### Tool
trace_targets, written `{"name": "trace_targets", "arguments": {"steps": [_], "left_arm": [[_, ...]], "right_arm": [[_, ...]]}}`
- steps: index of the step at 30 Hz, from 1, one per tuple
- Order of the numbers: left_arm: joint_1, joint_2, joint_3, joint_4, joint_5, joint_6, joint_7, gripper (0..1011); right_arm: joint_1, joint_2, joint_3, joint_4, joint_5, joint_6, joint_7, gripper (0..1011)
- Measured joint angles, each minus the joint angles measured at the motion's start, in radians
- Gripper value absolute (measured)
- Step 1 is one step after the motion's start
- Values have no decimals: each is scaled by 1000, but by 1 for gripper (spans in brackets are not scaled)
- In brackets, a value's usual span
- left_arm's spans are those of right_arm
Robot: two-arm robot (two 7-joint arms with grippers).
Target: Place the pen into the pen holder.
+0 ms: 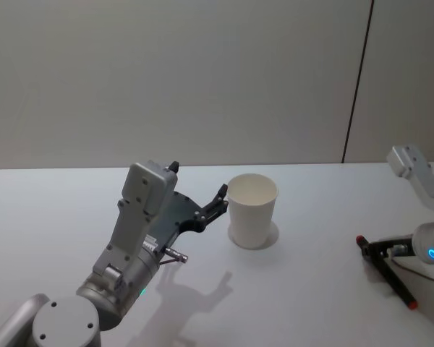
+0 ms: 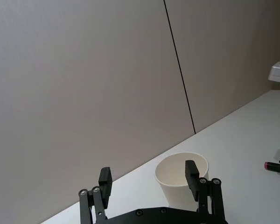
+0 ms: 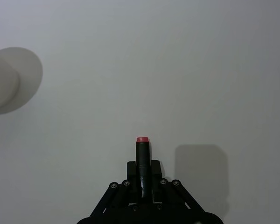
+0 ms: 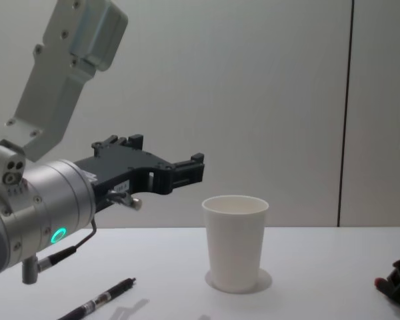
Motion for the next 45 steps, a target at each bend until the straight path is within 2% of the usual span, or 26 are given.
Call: {"name": "trace_targets", "arguments": {"steps": [12, 20, 31, 36, 40, 42, 45], "left_arm": [[0, 0, 0, 0, 0, 0, 0, 1003], [0, 0, 0, 0, 0, 0, 0, 1003], [0, 0, 0, 0, 0, 0, 0, 1003], [0, 0, 0, 0, 0, 0, 0, 1003], [0, 0, 0, 0, 0, 0, 0, 1003], [0, 0, 0, 0, 0, 0, 0, 1003], [0, 0, 0, 0, 0, 0, 0, 1003]], "right_arm": [[-20, 5, 10, -58, 10, -72, -21, 165], [-44, 13, 19, -114, 23, -157, -44, 165], [-80, 21, 25, -176, 32, -296, -68, 165], [-99, 23, 25, -201, 32, -386, -78, 165], [-106, 23, 24, -211, 30, -435, -83, 165], [-114, 22, 22, -218, 26, -487, -87, 165], [-119, 21, 20, -222, 23, -524, -90, 165]]}}
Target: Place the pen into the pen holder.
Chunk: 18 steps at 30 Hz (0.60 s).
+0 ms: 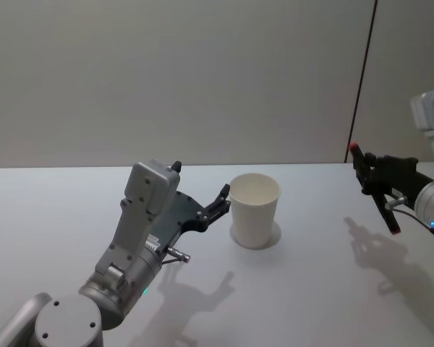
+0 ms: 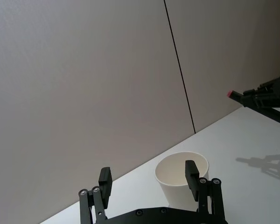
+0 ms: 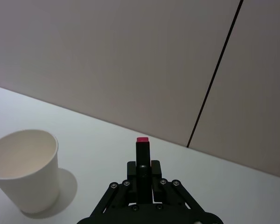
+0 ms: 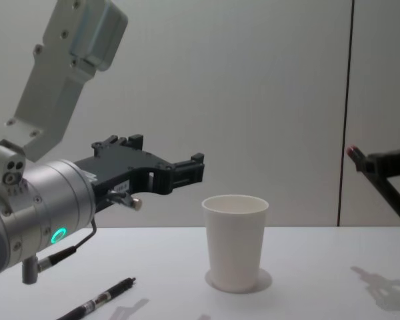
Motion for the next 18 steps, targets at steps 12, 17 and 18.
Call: {"name": "trace_targets", "arguments": {"steps": [12, 17, 18], "left_arm": [[0, 0, 0, 0, 0, 0, 0, 1003], [0, 0, 0, 0, 0, 0, 0, 1003], [0, 0, 0, 0, 0, 0, 0, 1003]], "right_arm": [[-12, -16, -18, 8, -30, -225, -13, 165], [-9, -29, -27, 34, -40, -334, -17, 165], [-8, -31, -28, 38, -42, -348, -18, 165]]}}
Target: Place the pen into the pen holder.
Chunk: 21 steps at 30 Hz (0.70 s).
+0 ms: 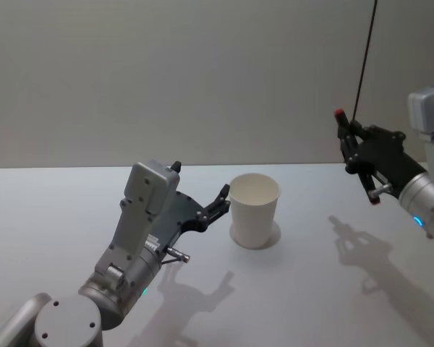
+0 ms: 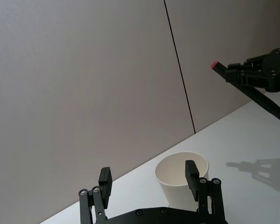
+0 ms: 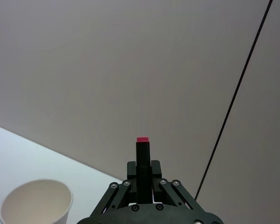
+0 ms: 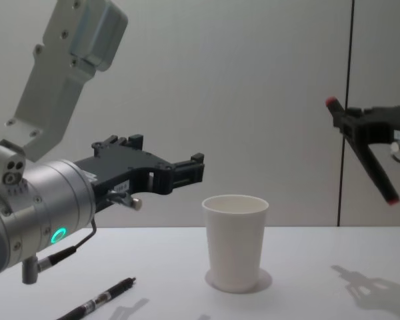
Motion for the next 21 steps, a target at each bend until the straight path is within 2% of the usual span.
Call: {"name": "trace_targets", "arguments": {"steps": [4, 5, 9, 10, 12, 15, 16, 18, 19, 21], "left_arm": [[0, 0, 0, 0, 0, 0, 0, 1003], [0, 0, 0, 0, 0, 0, 0, 1003], [0, 0, 0, 0, 0, 0, 0, 1003], [0, 0, 0, 0, 0, 0, 0, 1003], [0, 0, 0, 0, 0, 0, 0, 1003], [0, 0, 0, 0, 0, 0, 0, 1003], [0, 0, 0, 0, 0, 0, 0, 1003], [0, 0, 0, 0, 0, 0, 0, 1003], [0, 0, 0, 0, 0, 0, 0, 1003], [0, 0, 0, 0, 0, 0, 0, 1003]], "right_arm": [[10, -12, -7, 28, -5, -84, -2, 165], [14, -16, -9, 42, -7, -122, -2, 165], [27, -28, -14, 73, -10, -189, -2, 165], [35, -36, -18, 94, -11, -231, -2, 165], [47, -45, -22, 120, -11, -266, -1, 165], [73, -65, -31, 179, -10, -350, 4, 165], [73, -65, -31, 179, -10, -350, 4, 165], [98, -84, -38, 232, -5, -417, 10, 165], [98, -84, -38, 232, -5, -417, 10, 165], [115, -97, -44, 269, 2, -460, 15, 165]]}}
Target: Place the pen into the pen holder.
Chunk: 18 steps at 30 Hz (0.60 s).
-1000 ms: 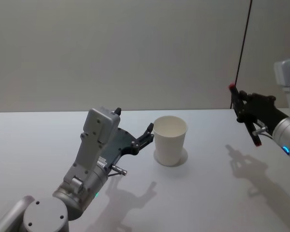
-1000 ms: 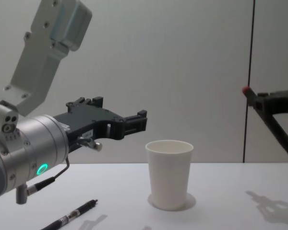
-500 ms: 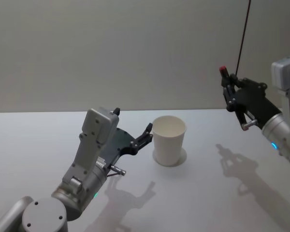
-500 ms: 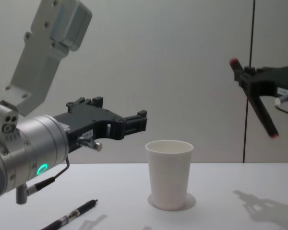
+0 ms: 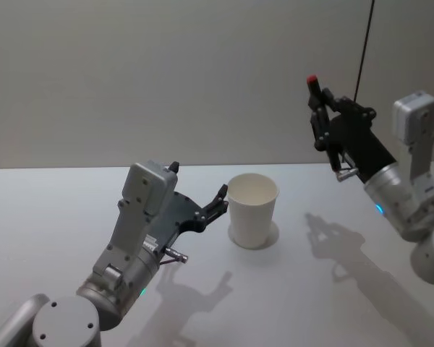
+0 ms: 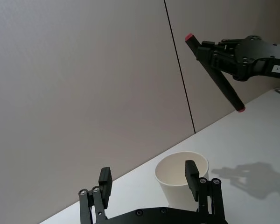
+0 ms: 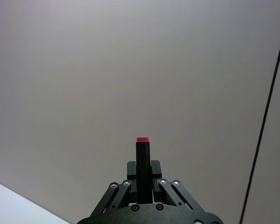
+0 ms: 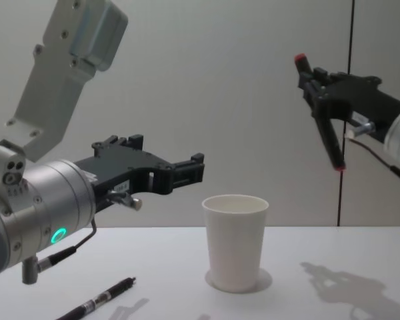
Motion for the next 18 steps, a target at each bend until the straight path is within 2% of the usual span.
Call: {"name": "trace_targets", "arguments": {"steps": [1, 8, 18], "left_arm": [[0, 0, 0, 0, 0, 0, 0, 1003], [0, 0, 0, 0, 0, 0, 0, 1003], [0, 0, 0, 0, 0, 0, 0, 1003]], "right_arm": [[13, -10, -4, 28, 5, -30, 4, 165], [67, -52, -25, 142, 29, -128, 20, 165], [133, -108, -54, 290, 76, -228, 51, 165]]}}
